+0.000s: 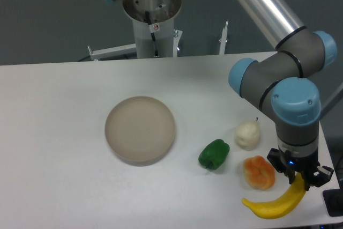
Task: Place bananas on a plate
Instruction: 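Grasp the yellow banana with the gripper and lift it, then carry the held banana over the round beige plate and lower it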
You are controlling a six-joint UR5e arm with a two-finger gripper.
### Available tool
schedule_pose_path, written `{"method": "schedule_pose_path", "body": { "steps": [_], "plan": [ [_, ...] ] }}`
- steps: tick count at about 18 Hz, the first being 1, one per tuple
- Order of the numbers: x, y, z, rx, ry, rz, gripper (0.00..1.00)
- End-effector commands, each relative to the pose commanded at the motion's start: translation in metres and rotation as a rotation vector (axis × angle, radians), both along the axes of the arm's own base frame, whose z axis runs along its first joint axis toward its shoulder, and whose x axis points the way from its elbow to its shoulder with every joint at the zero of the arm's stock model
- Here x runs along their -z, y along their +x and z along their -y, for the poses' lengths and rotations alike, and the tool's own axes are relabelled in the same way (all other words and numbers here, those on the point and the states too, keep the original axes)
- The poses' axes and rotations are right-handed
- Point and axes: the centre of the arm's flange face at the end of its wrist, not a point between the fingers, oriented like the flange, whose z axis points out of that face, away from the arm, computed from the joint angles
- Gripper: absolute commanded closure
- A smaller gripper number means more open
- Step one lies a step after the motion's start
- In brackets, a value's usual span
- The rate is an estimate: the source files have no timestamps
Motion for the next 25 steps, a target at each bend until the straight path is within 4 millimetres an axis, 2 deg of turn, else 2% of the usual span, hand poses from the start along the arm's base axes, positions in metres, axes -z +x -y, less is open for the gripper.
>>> {"method": "schedule_pose_path", "body": {
  "steps": [6,10,15,17,21,25],
  "plan": [
    [-0.005,0.006,0.006,-0.001,-0.004,0.005,0.70],
    [-0.018,0.026,0.018,-0.002,-0.002,0.019,0.70],
    [-0.020,0.074,0.040,-0.054,-0.014,0.069,0.70],
    [-0.022,0.103,0.045,-0.068,-0.016,0.088,0.70],
    [-0.019,0.147,0.061,-0.162,-0.065,0.173,0.70],
    [0.000,0.183,0.078,-0.178,-0.116,0.301,0.70]
  ]
}}
